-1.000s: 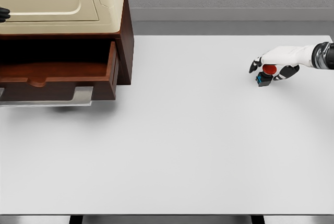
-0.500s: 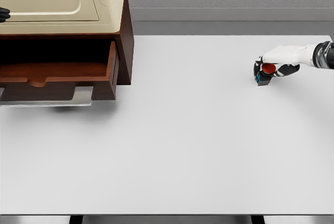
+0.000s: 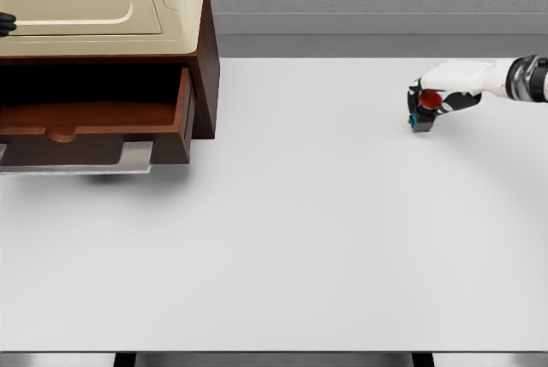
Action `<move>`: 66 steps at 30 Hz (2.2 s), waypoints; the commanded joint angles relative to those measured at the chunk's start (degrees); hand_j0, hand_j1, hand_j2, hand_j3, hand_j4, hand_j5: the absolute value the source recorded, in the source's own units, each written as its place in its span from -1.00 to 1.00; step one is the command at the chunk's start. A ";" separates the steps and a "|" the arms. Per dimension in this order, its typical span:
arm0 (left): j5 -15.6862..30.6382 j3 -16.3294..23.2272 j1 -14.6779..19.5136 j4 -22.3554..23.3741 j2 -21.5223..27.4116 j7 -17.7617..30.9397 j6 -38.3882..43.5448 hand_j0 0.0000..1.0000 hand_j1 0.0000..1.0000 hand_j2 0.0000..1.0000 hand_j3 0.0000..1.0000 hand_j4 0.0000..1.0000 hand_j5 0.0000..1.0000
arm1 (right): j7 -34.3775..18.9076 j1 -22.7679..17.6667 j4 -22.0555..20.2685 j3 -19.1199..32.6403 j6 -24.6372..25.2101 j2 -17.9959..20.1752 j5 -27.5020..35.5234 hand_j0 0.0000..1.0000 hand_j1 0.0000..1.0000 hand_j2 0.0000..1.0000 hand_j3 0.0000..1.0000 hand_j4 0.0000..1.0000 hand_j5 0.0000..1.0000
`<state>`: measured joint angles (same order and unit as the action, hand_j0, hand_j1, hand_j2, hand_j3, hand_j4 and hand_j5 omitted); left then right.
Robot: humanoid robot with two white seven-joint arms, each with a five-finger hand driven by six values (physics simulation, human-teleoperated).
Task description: Open the cabinet drawer with left arm, and place a switch into the drawer with right arm
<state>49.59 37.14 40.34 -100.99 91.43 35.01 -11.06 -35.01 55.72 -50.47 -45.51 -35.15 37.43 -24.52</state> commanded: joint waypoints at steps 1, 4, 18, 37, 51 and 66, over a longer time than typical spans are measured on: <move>0.33 -0.05 0.00 0.00 0.06 -0.01 0.07 1.00 1.00 1.00 1.00 1.00 1.00 | 0.01 0.00 -0.06 0.33 0.15 -1.04 0.62 -0.20 -0.20 -0.20 -0.20 -0.20 -0.20; 0.33 -0.05 0.09 0.00 0.06 -0.01 0.07 1.00 1.00 1.00 1.00 1.00 1.00 | 0.01 0.88 -0.15 0.42 0.15 -1.84 1.93 -0.20 -0.20 -0.20 -0.20 -0.20 -0.20; 0.33 -0.05 0.09 0.00 0.15 -0.01 0.07 1.00 1.00 1.00 1.00 1.00 1.00 | 0.01 2.46 -11.05 0.68 0.15 -3.51 5.45 -0.23 -0.23 -0.23 -0.23 -0.23 -0.23; 0.24 0.04 0.09 0.00 0.24 -0.01 0.07 1.00 1.00 1.00 1.00 1.00 1.00 | 0.01 3.95 -30.12 -0.55 0.15 -5.70 9.14 -0.20 -0.20 -0.20 -0.20 -0.20 -0.20; 0.24 0.04 0.09 0.00 0.24 -0.01 0.07 1.00 1.00 1.00 1.00 1.00 1.00 | 0.01 15.55 -30.91 -10.92 0.15 -13.17 14.32 -0.20 -0.20 -0.20 -0.20 -0.20 -0.20; -0.02 0.30 0.00 0.09 0.15 -0.01 -0.02 1.00 1.00 1.00 1.00 1.00 1.00 | 0.01 25.58 -27.58 -15.93 0.15 -21.61 16.96 -0.19 -0.19 -0.19 -0.19 -0.19 -0.19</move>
<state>49.36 37.33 40.35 -100.93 91.60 35.01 -11.09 -35.03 81.91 -79.64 -60.59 -35.13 17.77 -7.81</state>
